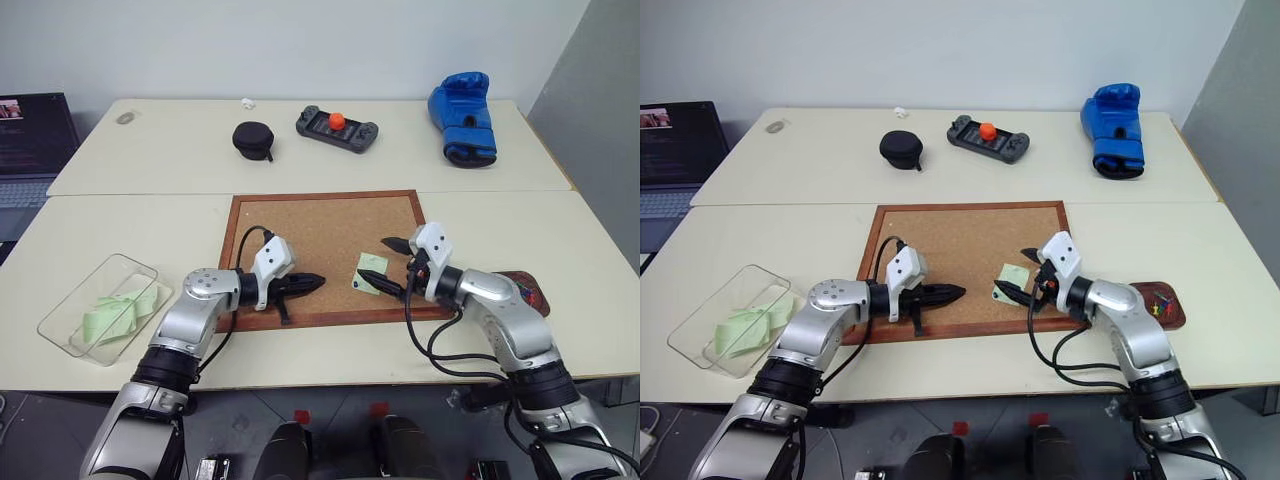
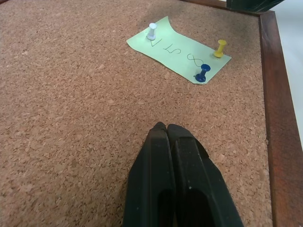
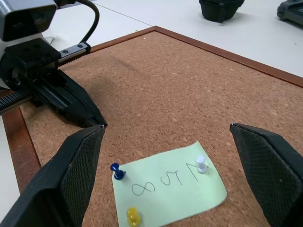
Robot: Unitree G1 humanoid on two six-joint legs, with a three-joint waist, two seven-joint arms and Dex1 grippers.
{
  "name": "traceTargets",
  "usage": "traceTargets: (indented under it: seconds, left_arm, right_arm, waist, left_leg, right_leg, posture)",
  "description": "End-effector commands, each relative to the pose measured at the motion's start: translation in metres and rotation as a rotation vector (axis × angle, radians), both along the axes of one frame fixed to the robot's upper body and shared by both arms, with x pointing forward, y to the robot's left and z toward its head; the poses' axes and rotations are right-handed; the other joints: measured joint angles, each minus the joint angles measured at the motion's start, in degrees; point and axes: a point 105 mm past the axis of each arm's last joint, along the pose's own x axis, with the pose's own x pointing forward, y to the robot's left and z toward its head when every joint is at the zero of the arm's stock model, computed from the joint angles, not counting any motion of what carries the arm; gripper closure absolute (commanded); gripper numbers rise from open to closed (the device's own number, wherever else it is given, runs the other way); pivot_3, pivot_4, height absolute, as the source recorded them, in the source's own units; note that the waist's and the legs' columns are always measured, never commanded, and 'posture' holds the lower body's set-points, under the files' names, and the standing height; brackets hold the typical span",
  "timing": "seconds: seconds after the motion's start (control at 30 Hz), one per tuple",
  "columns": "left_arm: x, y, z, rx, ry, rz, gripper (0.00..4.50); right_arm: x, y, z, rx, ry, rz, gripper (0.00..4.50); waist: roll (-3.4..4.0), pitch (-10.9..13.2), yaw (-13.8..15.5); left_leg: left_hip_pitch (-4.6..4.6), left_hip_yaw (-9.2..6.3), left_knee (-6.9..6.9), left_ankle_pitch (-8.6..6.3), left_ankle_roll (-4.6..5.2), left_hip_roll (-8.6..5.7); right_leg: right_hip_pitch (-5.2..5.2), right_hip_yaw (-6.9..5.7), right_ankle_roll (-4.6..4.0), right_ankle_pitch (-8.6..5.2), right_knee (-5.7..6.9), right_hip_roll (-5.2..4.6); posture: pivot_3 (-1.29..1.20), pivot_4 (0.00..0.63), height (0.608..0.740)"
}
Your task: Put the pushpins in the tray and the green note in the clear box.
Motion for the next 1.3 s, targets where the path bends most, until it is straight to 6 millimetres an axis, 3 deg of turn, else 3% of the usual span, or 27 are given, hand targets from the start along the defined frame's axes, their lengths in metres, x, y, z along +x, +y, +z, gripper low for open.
traceTargets:
  seconds: [0.03,0.13,0.23,0.6,0.87,1.3]
  left_arm:
    - [-0.003,0.004,-0.015,0.038,0.051,0.009,4.43]
    - [-0.002,0.002,-0.010,0.031,0.042,0.005,4.43]
    - [-0.002,0.002,-0.007,0.029,0.034,0.001,4.50]
    - [0.000,-0.001,-0.002,0.028,0.024,0.003,4.50]
    - [0.000,-0.001,0.000,0.029,0.024,0.006,4.50]
    - [0.000,-0.003,0.002,0.028,0.025,0.012,4.50]
  right_arm:
    - [0.007,0.006,0.007,0.001,-0.048,0.022,0.00]
    - [0.012,0.007,0.001,-0.019,-0.042,0.018,0.00]
    - [0.019,0.005,-0.005,-0.032,-0.040,-0.002,0.43]
    - [0.033,0.008,-0.014,-0.078,-0.067,-0.016,2.60]
    - [0.037,0.005,-0.017,-0.095,-0.076,-0.021,4.43]
    - [0.033,0.005,0.001,0.039,-0.027,0.001,4.47]
  waist:
    - [0.02,0.0,0.0]
    - [0.03,0.0,-0.1]
    - [0.04,0.0,0.0]
    - [0.04,0.0,-0.1]
    - [0.04,0.0,-0.1]
    - [0.04,0.0,-0.1]
  left_leg:
    - [0.02,0.02,0.00,0.00,0.00,0.00]
    - [0.07,0.03,0.00,0.00,0.00,-0.01]
    - [0.08,0.02,0.00,0.00,0.00,-0.01]
    - [0.08,0.04,0.02,0.01,0.00,-0.01]
    - [0.09,0.03,0.02,0.01,0.00,0.00]
    - [0.08,0.01,0.04,0.01,0.00,0.01]
  right_leg:
    - [0.01,0.02,0.00,0.00,0.01,0.00]
    - [0.02,0.01,0.00,0.00,0.05,0.01]
    - [0.02,0.00,0.00,0.00,0.09,0.02]
    - [-0.02,0.02,0.00,0.00,0.18,0.01]
    - [-0.03,0.02,0.00,0.00,0.23,0.01]
    - [-0.04,0.03,0.00,0.00,0.27,0.00]
  posture:
    - [0.00,0.150,0.740]
    - [0.00,0.150,0.740]
    - [0.00,0.150,0.740]
    - [0.00,0.150,0.740]
    - [0.00,0.150,0.740]
    - [0.00,0.150,0.740]
